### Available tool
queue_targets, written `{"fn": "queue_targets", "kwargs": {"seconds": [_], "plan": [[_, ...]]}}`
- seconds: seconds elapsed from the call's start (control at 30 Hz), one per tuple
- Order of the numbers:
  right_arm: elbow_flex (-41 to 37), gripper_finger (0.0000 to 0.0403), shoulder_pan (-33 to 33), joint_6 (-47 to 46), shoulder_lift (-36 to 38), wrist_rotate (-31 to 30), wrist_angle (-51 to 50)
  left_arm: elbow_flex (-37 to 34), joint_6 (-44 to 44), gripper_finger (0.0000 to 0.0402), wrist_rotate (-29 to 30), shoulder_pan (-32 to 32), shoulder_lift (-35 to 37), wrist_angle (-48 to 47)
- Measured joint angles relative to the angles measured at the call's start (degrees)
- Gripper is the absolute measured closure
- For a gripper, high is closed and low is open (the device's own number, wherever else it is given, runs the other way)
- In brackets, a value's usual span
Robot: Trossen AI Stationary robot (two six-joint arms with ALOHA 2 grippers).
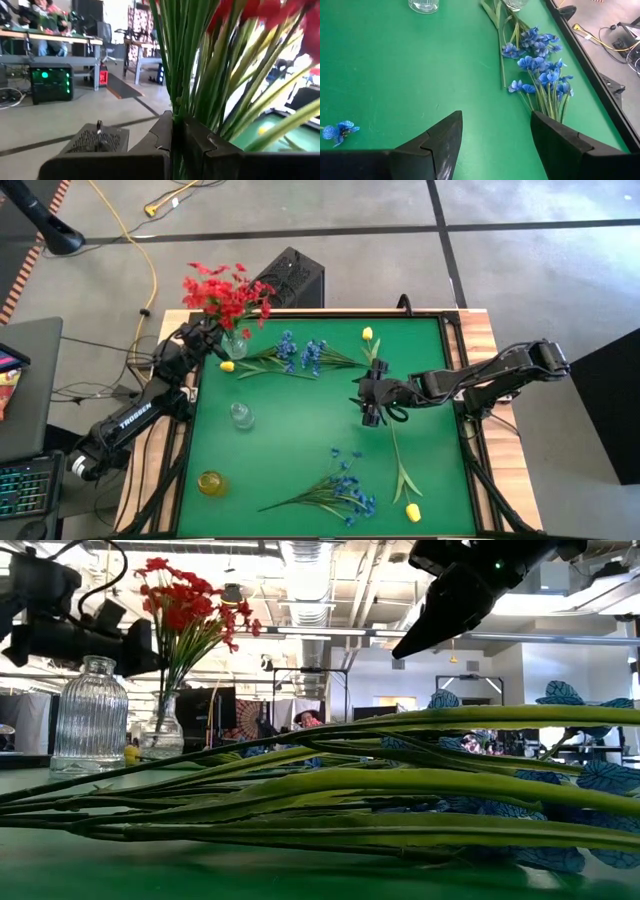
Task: Sort flowers into vase by color
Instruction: Put the red flowers into the top transparent vase
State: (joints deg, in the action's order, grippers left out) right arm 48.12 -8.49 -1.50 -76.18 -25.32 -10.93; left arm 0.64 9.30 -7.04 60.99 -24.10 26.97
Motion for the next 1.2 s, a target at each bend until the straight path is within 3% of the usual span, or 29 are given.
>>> {"fn": "queue_targets", "kwargs": {"seconds": [0.53, 0.83, 1.2], "plan": [[0.00, 0.0143, 0.00, 0.00, 0.00, 0.00, -0.03, 0.00, -2.18, 0.0391, -0.18, -0.02, -0.02, -4.54], [0.00, 0.0143, 0.00, 0.52, 0.00, -0.02, -0.10, 0.06, -2.86, 0.0332, -0.20, -0.02, -0.02, -5.47], [0.00, 0.0143, 0.00, 1.65, 0.00, -0.02, -0.14, 5.60, -1.30, 0.0257, 1.03, -0.02, 0.00, -14.62]]}}
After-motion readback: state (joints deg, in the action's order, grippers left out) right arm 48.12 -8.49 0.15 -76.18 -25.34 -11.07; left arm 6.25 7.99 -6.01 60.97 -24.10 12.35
